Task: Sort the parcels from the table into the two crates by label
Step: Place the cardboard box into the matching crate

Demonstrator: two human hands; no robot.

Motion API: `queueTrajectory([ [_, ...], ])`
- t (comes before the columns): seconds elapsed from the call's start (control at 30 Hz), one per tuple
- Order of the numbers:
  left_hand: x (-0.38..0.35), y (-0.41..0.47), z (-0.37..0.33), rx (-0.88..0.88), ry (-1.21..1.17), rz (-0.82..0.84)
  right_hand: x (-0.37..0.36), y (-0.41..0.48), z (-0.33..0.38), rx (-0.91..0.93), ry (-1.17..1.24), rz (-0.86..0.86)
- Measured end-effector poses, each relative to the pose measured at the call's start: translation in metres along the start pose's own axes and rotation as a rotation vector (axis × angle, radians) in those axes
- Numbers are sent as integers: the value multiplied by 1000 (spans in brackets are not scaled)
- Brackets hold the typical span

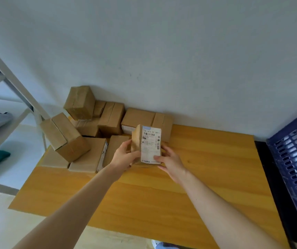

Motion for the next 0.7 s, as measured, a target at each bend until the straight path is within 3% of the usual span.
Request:
queueTrajectory([
  [0.43, 10, -22, -55, -296, 13, 106, -8, -52, 48, 274, 11, -218],
  [0.7, -1, -40, -53, -326, 23, 202, 1, -92, 46, 330, -48, -336],
])
Point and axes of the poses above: each hand's wrist, its own y-axis towards the middle knuckle, its own x-axis out of the back of the hand, z = x × y, the point moved 3 cm from there along y, towards the middle knuckle, and after that the axes turned 2 degrees about -y, right-handed, at the moved point
